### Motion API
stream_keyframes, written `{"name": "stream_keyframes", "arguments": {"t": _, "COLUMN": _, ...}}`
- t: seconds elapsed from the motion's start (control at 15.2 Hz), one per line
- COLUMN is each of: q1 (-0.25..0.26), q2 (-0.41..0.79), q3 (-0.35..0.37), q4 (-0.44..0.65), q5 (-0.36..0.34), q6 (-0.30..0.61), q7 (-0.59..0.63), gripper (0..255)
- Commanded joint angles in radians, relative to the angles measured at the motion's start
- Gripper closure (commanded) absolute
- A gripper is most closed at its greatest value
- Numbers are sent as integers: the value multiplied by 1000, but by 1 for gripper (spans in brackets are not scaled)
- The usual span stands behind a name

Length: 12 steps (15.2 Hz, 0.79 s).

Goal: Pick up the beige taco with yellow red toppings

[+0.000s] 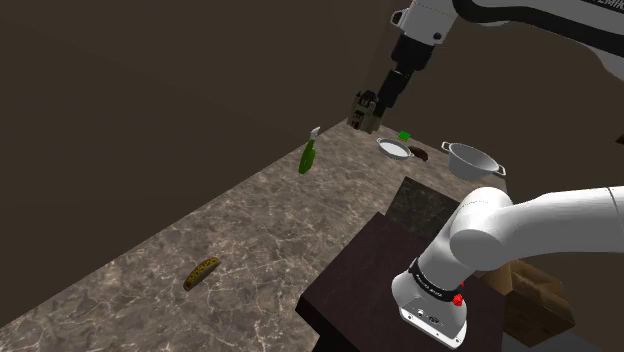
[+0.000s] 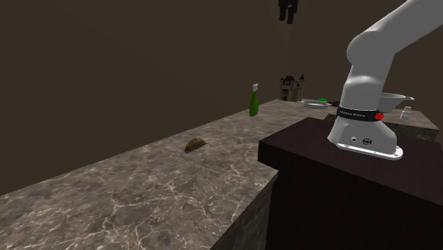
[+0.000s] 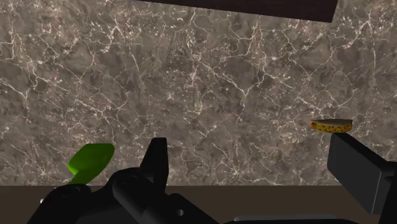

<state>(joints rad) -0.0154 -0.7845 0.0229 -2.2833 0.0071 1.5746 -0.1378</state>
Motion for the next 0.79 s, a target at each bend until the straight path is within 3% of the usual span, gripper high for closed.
{"name": "stream_keyframes", "arguments": {"t": 0.0, "q1": 0, "q2": 0, "q3": 0, "q4": 0, "q5": 0, "q6": 0, "q7": 0, "gripper": 0}}
{"name": "stream_keyframes", "arguments": {"t": 0.73, "q1": 111, "q2": 249, "q3": -23, "q4": -114, "q5": 20, "q6": 363, "q7": -244, "gripper": 0}}
